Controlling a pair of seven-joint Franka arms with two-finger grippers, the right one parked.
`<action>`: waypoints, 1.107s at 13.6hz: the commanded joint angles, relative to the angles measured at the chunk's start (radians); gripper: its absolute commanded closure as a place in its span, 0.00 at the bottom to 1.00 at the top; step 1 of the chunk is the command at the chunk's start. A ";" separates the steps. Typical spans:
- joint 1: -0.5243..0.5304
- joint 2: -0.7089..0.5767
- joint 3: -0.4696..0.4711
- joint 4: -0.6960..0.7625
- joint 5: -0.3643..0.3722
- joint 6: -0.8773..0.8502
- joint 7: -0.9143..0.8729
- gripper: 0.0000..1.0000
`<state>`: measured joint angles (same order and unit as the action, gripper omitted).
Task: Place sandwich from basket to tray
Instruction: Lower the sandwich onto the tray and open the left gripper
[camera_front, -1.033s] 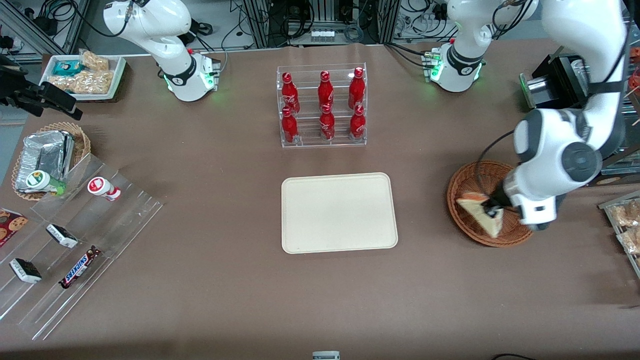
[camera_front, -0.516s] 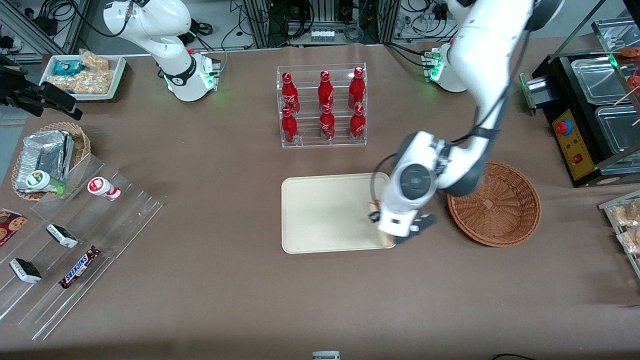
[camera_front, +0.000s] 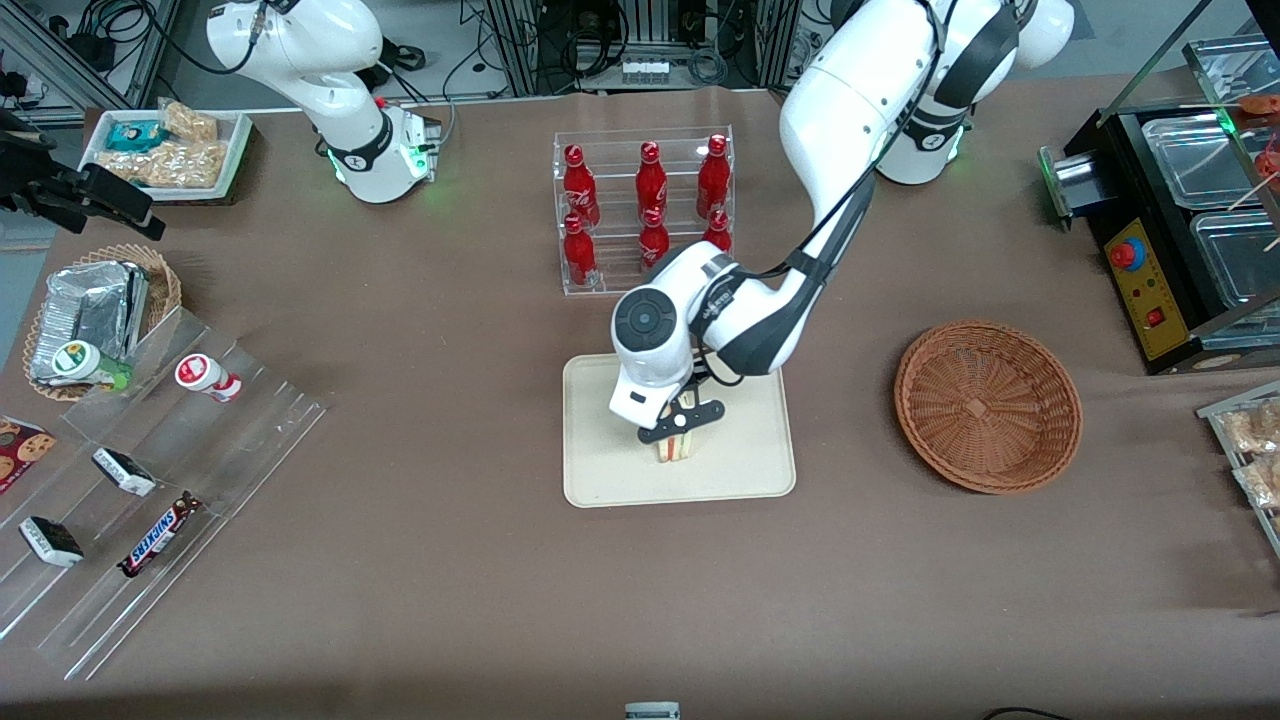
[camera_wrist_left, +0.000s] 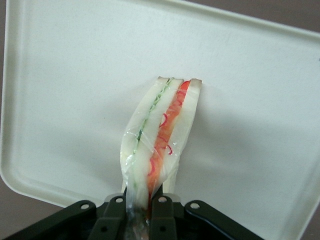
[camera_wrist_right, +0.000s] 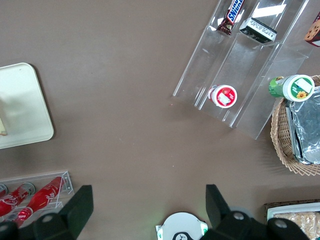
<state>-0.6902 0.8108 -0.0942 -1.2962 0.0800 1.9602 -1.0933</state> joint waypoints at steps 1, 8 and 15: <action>-0.008 0.008 0.016 0.041 0.018 -0.067 0.007 0.96; -0.011 0.005 0.016 0.006 0.020 -0.058 -0.008 0.00; 0.011 -0.203 0.022 0.041 0.008 -0.067 -0.005 0.00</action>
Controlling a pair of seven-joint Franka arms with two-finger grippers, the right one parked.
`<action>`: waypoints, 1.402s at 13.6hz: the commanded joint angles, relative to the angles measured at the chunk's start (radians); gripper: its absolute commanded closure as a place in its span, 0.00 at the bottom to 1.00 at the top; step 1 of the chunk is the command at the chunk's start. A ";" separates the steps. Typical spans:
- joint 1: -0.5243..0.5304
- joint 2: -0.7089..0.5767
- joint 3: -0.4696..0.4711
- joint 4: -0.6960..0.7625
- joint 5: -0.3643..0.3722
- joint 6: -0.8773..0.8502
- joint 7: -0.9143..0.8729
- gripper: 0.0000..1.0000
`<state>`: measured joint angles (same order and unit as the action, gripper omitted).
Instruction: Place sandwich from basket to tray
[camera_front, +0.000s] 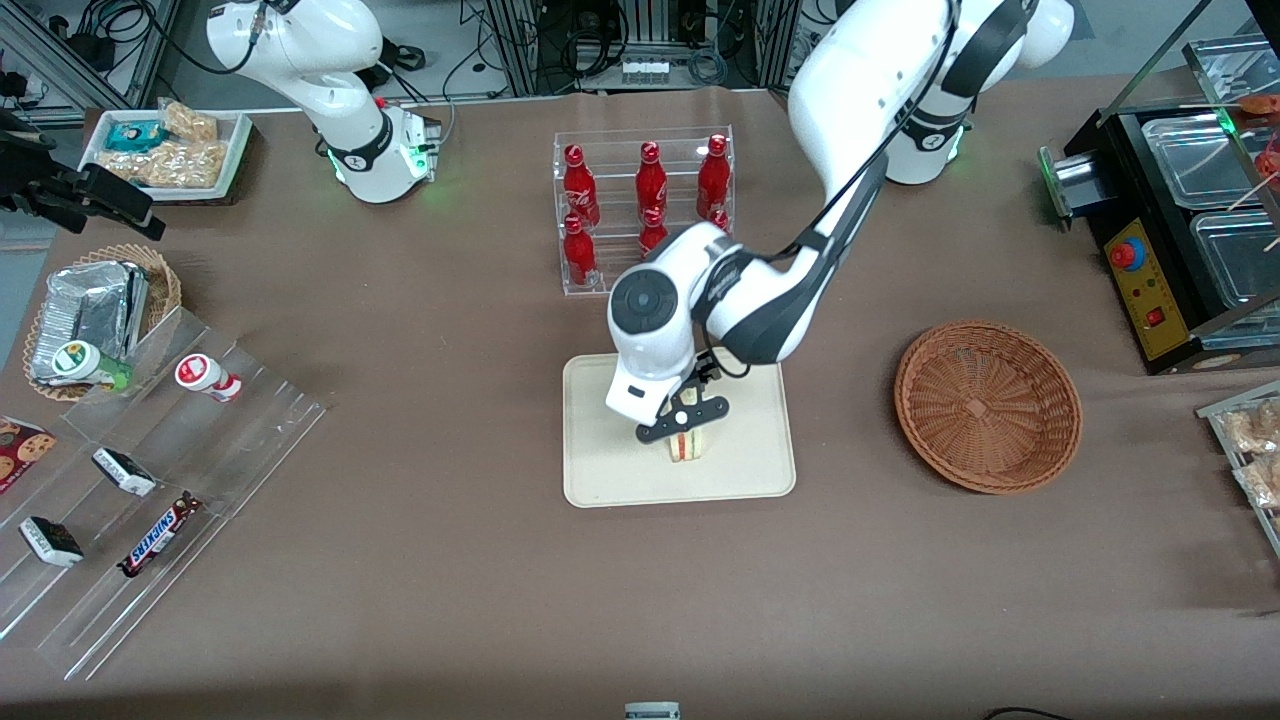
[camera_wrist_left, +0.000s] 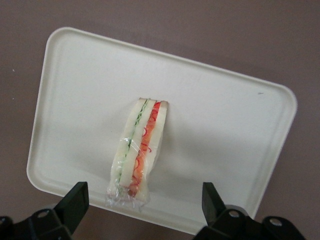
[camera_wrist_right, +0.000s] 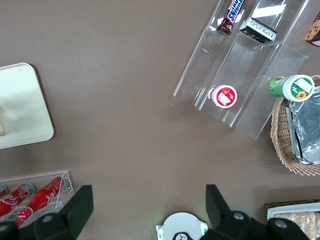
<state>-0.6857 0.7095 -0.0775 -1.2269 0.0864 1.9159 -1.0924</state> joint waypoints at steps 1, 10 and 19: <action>0.047 -0.138 0.004 -0.034 -0.005 -0.024 -0.007 0.00; 0.434 -0.465 0.002 -0.380 -0.136 -0.093 0.377 0.00; 0.659 -0.622 0.001 -0.457 -0.122 -0.238 0.796 0.00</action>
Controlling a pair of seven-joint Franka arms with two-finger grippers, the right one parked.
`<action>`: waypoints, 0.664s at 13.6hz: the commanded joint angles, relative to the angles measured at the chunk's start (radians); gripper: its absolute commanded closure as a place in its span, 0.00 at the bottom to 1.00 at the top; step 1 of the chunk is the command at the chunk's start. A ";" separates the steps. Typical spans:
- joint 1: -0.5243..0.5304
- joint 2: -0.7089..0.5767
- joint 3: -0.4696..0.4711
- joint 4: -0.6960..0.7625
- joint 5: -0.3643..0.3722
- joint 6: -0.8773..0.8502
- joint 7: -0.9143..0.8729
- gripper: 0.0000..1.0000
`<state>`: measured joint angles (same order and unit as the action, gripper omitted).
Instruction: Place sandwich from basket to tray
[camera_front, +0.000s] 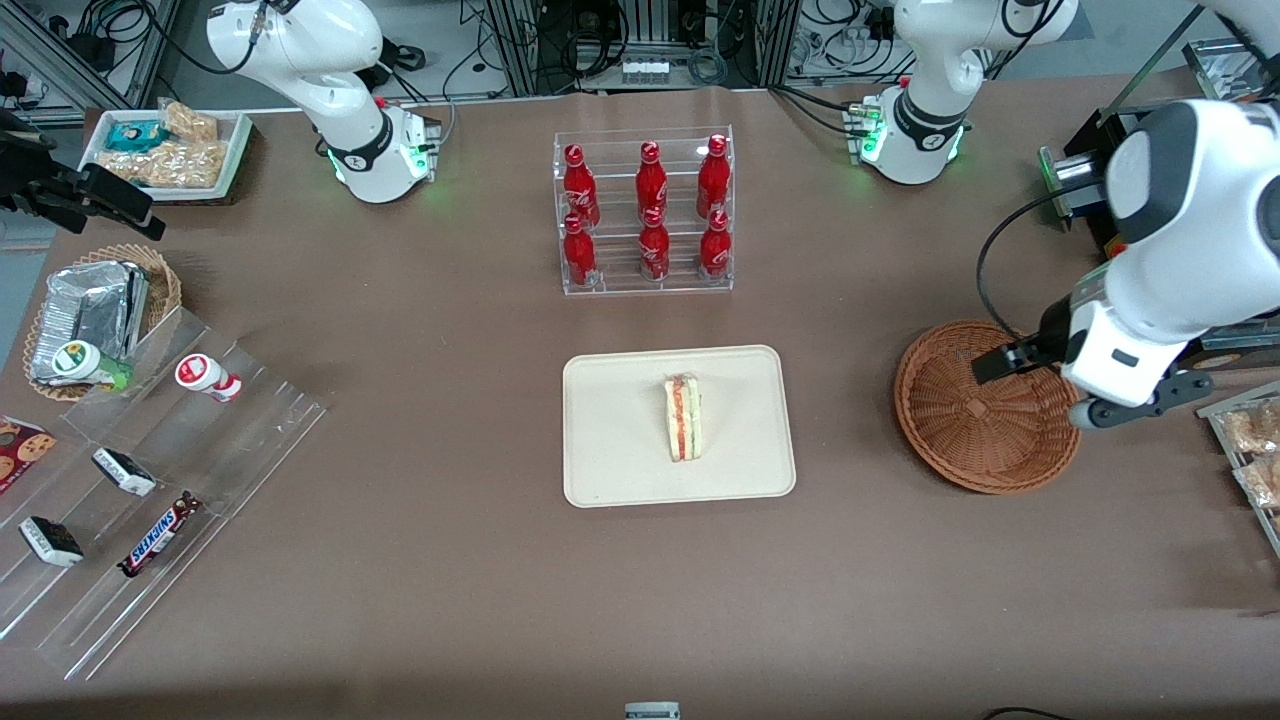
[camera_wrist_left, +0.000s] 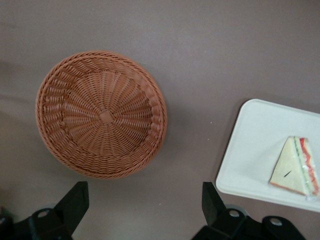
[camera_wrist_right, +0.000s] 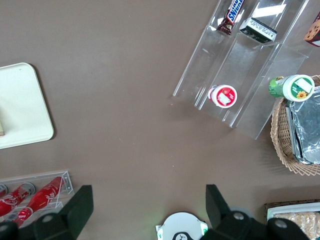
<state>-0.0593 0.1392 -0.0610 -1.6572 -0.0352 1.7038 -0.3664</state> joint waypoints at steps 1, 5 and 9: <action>0.067 -0.073 -0.022 -0.027 0.000 -0.041 0.127 0.00; 0.174 -0.116 -0.117 -0.016 0.011 -0.075 0.273 0.00; 0.148 -0.138 -0.102 -0.016 0.014 -0.095 0.277 0.00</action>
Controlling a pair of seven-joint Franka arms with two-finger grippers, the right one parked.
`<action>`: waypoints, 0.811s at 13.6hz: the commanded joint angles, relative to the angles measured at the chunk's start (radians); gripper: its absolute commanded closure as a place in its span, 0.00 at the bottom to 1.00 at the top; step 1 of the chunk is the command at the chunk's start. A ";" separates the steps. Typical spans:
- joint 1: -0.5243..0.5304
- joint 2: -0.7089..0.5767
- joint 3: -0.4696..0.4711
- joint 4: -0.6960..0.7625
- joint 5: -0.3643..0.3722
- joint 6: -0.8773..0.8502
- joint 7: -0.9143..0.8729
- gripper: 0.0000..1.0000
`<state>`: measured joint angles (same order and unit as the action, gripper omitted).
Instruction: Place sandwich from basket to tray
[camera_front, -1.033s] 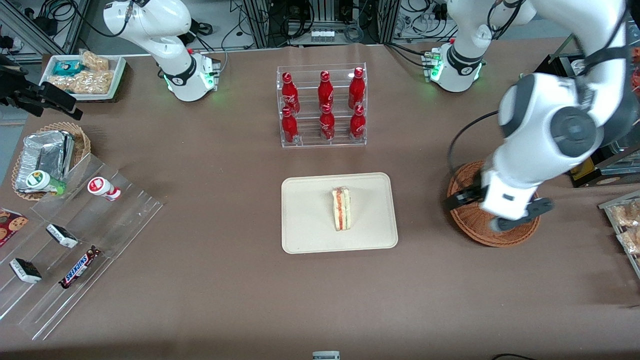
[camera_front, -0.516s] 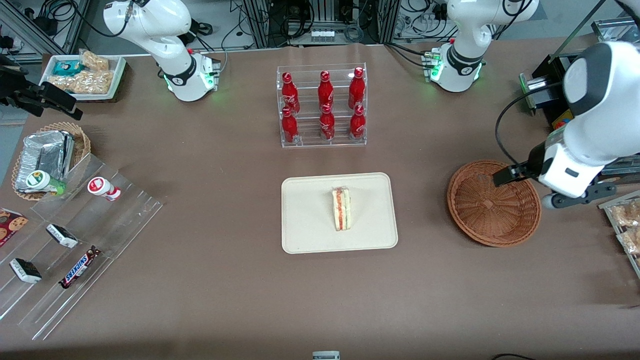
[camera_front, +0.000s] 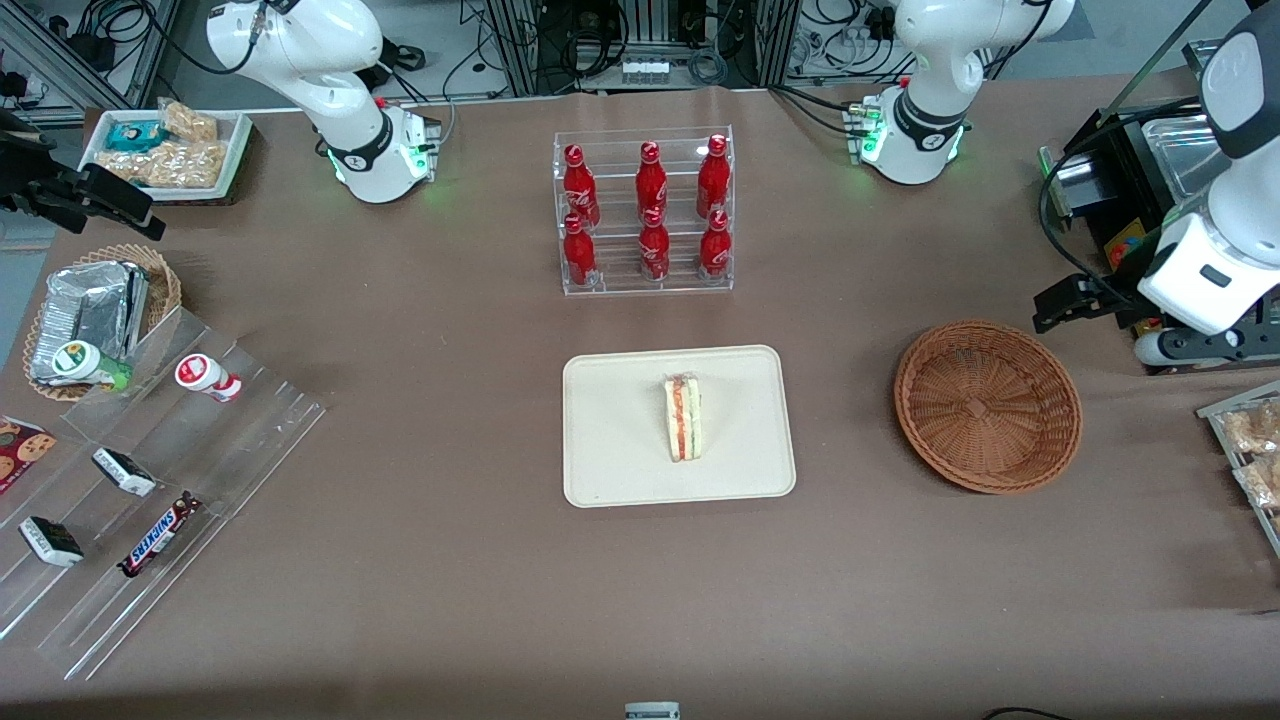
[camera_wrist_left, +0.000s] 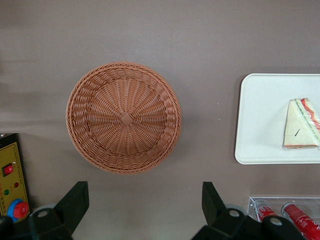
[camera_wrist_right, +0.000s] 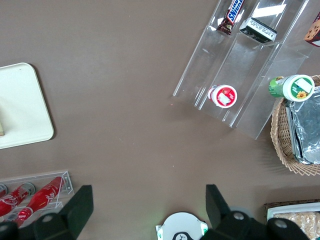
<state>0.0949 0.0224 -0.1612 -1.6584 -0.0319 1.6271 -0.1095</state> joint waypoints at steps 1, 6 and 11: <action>-0.044 -0.027 0.040 -0.015 0.010 -0.018 0.021 0.00; -0.069 -0.035 0.057 0.043 0.009 -0.145 0.071 0.00; -0.070 -0.032 0.060 0.037 0.026 -0.087 0.071 0.00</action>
<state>0.0361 -0.0080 -0.1137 -1.6251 -0.0211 1.5173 -0.0572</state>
